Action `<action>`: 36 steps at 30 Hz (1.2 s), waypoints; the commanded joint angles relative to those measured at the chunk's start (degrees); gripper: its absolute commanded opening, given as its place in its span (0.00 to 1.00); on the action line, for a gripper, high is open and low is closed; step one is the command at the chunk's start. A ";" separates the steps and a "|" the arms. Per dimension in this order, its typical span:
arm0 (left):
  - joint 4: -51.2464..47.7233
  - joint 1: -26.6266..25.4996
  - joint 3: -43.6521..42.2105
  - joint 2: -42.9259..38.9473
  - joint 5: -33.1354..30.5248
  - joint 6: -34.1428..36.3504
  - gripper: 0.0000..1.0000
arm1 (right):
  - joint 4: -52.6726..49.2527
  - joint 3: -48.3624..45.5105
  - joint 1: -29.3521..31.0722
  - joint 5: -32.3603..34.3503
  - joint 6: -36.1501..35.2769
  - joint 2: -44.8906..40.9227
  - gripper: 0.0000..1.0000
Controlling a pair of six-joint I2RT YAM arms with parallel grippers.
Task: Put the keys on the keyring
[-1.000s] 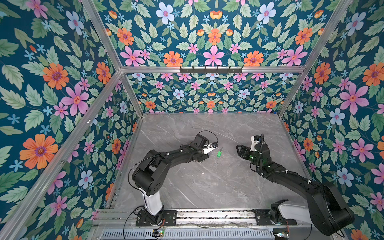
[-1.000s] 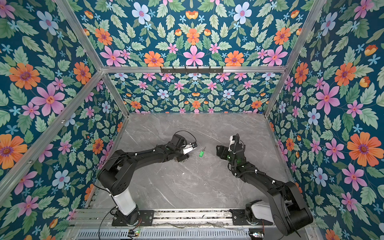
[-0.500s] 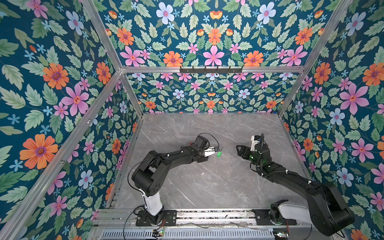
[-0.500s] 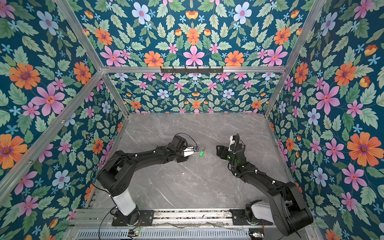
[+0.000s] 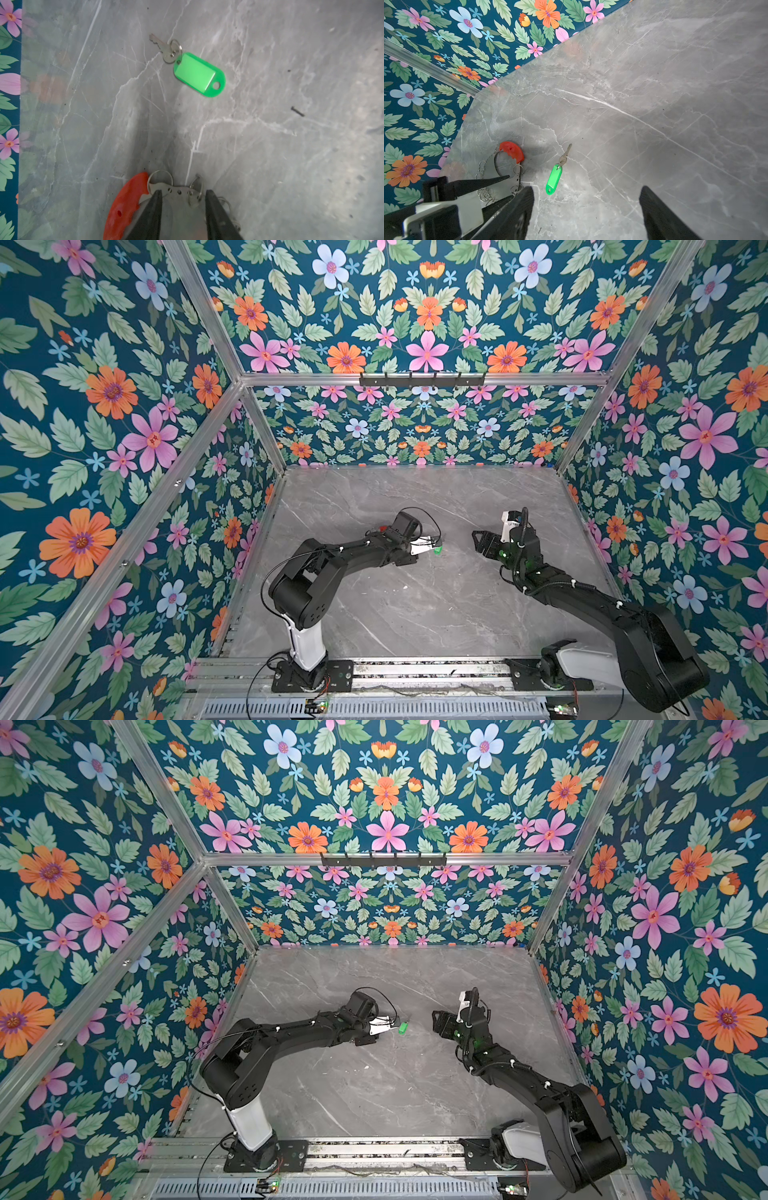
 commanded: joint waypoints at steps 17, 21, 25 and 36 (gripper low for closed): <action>0.11 0.00 -0.06 1.80 -1.24 0.42 0.29 | 0.51 0.10 0.05 0.03 0.36 -0.02 0.81; -0.43 0.00 0.39 2.21 -1.34 0.11 0.20 | 0.50 0.01 0.03 0.20 0.36 -0.28 0.81; -0.32 0.09 0.24 1.34 -1.34 0.21 0.03 | 0.63 0.06 0.00 0.35 0.28 -0.05 0.81; -4.51 0.00 3.93 -4.77 -2.34 -13.74 0.00 | 1.15 -0.64 0.03 8.00 2.67 0.70 0.78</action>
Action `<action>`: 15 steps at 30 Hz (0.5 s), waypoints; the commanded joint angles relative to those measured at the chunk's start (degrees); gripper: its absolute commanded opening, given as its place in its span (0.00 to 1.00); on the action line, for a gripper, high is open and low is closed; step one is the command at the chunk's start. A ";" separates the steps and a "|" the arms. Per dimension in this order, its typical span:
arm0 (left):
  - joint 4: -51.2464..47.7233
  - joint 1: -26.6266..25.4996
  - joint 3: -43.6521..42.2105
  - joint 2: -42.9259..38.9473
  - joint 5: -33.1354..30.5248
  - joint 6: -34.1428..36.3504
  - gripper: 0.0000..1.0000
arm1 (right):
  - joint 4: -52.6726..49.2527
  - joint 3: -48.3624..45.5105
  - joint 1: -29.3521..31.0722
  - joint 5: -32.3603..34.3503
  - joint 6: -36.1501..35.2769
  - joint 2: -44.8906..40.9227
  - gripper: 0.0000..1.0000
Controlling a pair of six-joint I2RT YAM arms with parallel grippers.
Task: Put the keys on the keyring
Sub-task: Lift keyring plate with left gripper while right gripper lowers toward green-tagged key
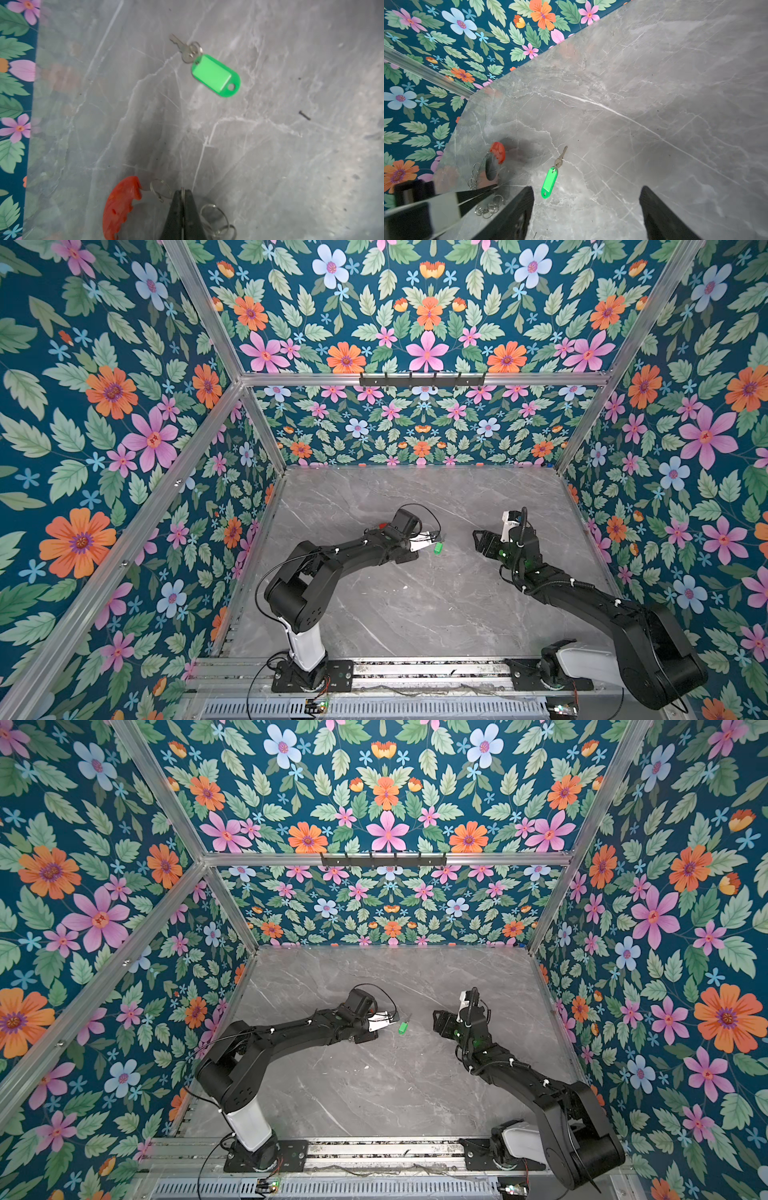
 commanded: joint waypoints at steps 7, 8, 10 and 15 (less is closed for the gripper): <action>1.28 0.06 0.71 -11.26 11.15 -24.08 0.00 | -8.75 3.35 -0.30 -7.92 -1.00 1.28 0.93; 2.69 0.04 0.17 -12.46 12.70 -25.63 0.00 | -9.42 3.62 -0.31 -9.87 -0.79 1.21 0.93; 6.35 0.05 -1.35 -15.00 15.04 -29.05 0.00 | -13.32 5.61 -0.33 -15.16 -0.26 -0.42 0.89; 4.99 0.04 -0.81 -19.01 14.94 -33.13 0.00 | -22.26 7.27 0.15 -20.59 1.52 -9.37 0.74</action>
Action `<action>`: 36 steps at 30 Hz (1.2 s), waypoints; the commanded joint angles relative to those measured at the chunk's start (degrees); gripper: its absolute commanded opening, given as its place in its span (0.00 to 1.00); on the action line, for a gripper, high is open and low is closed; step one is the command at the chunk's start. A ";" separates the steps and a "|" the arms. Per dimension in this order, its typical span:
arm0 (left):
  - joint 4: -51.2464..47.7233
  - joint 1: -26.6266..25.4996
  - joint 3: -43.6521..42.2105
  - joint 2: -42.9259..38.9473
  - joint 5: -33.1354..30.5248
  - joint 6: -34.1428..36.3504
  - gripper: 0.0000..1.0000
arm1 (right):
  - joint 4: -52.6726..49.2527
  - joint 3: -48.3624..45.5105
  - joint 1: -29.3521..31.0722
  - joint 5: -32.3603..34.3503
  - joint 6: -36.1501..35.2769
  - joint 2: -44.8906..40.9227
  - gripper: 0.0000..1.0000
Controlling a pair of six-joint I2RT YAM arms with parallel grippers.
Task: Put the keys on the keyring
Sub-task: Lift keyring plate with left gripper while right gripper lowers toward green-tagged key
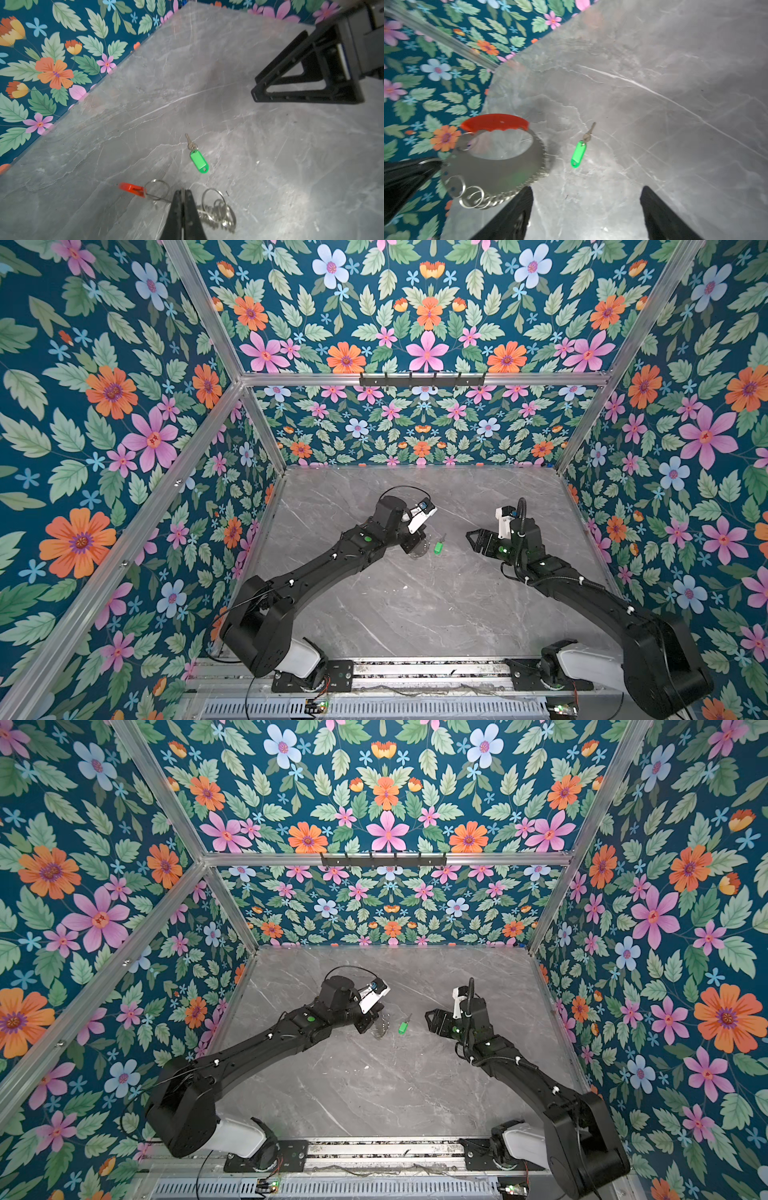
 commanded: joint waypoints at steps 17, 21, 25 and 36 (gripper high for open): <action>-28.20 0.06 0.26 -16.11 -1.93 3.46 0.00 | -18.13 -5.12 1.48 -5.51 4.04 -14.70 0.58; -25.21 -0.51 -2.48 -8.97 -1.27 1.43 0.00 | -17.58 -4.95 1.60 -4.90 4.32 -11.14 0.58; -15.19 -1.57 -5.09 -0.01 -1.03 -1.11 0.00 | -16.37 -3.94 1.52 -3.73 3.76 -6.98 0.58; 2.81 -2.25 -0.99 18.11 3.05 -7.86 0.00 | -11.17 0.20 1.52 -9.17 5.51 7.21 0.57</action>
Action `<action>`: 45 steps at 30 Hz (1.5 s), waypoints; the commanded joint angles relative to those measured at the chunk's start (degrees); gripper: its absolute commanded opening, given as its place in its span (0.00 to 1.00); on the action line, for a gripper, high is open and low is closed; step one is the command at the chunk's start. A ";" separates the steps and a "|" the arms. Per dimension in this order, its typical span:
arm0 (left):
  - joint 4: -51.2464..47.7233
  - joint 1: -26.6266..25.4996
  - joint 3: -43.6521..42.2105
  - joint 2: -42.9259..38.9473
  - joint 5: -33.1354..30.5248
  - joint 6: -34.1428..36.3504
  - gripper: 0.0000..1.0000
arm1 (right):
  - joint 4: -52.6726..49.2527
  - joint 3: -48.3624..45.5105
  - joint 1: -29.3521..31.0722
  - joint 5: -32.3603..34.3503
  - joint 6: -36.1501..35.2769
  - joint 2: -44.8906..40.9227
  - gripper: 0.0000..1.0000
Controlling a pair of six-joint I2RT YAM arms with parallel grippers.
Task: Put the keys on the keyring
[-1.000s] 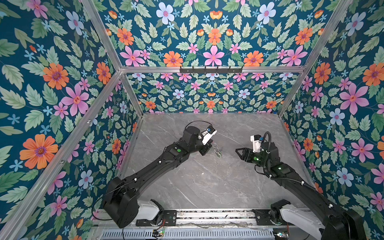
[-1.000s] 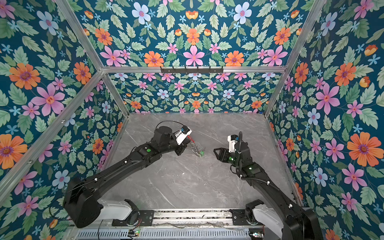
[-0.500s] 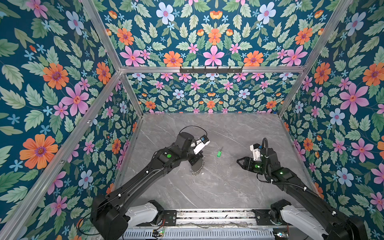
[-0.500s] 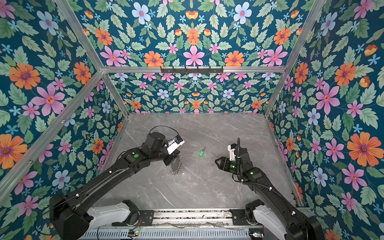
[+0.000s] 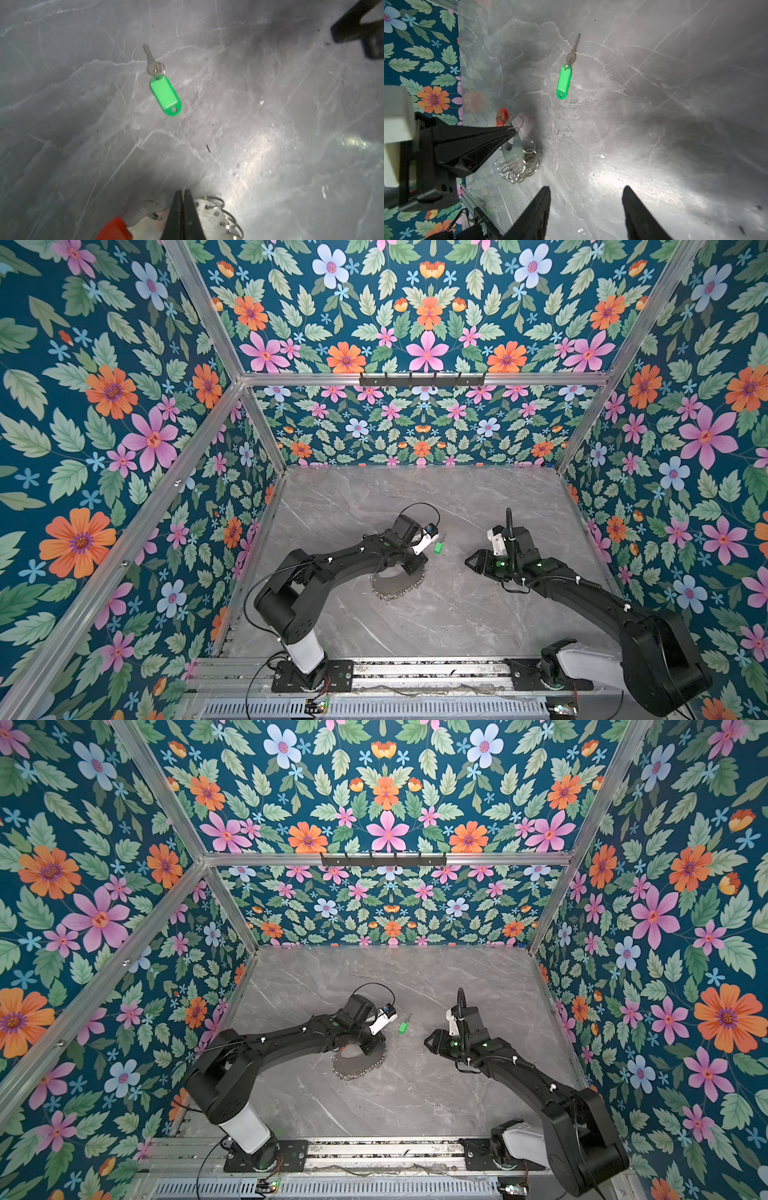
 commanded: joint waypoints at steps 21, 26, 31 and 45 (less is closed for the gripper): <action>6.04 -1.22 1.67 3.85 -5.13 -9.61 0.45 | 2.87 -10.94 0.08 20.46 -10.43 -14.37 0.59; 9.28 -1.29 -2.35 -4.04 -11.47 -11.63 0.89 | 3.78 -11.31 0.06 20.59 -10.69 -15.07 0.60; 22.60 -1.29 -12.04 -13.53 -28.16 -19.47 1.00 | 6.86 -13.02 0.09 21.32 -10.34 -14.47 0.60; 26.94 -0.52 -19.35 -11.38 -10.58 -30.05 0.58 | 11.17 -17.35 0.09 24.33 -10.26 -18.81 0.59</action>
